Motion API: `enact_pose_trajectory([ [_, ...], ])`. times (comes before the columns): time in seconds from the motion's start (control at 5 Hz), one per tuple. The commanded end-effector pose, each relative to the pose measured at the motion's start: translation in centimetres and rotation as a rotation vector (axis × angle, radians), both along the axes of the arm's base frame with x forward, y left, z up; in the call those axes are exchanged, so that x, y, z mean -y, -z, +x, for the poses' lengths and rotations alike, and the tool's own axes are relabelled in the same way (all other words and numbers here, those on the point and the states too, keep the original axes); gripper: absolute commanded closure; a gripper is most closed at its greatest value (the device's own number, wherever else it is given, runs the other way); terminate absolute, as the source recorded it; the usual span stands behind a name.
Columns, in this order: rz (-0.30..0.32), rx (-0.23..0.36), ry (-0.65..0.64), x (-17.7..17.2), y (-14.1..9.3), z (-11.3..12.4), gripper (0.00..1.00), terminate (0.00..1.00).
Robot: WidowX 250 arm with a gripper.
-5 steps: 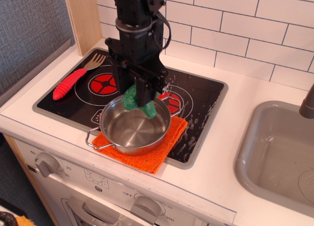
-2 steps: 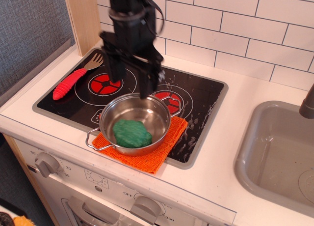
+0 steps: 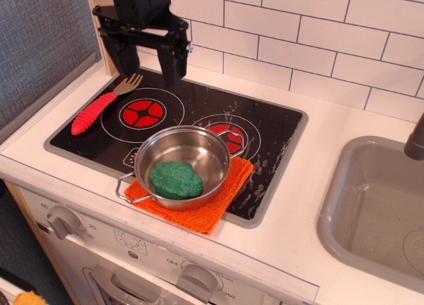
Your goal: Place the broccoli in the pot
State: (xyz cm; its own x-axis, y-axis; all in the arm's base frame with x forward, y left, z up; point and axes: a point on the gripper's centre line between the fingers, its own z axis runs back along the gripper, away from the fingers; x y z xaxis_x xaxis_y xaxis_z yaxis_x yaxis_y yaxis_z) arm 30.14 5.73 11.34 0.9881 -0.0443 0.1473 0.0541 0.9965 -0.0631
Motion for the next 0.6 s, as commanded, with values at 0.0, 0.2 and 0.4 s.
enact_pose_trajectory([
  [0.0,0.032,0.036,0.055,-1.39,-0.66,0.63,0.00,0.00],
  [0.2,0.032,0.036,0.055,-1.39,-0.66,0.63,0.00,0.00],
  [0.4,0.032,0.036,0.055,-1.39,-0.66,0.63,0.00,1.00],
])
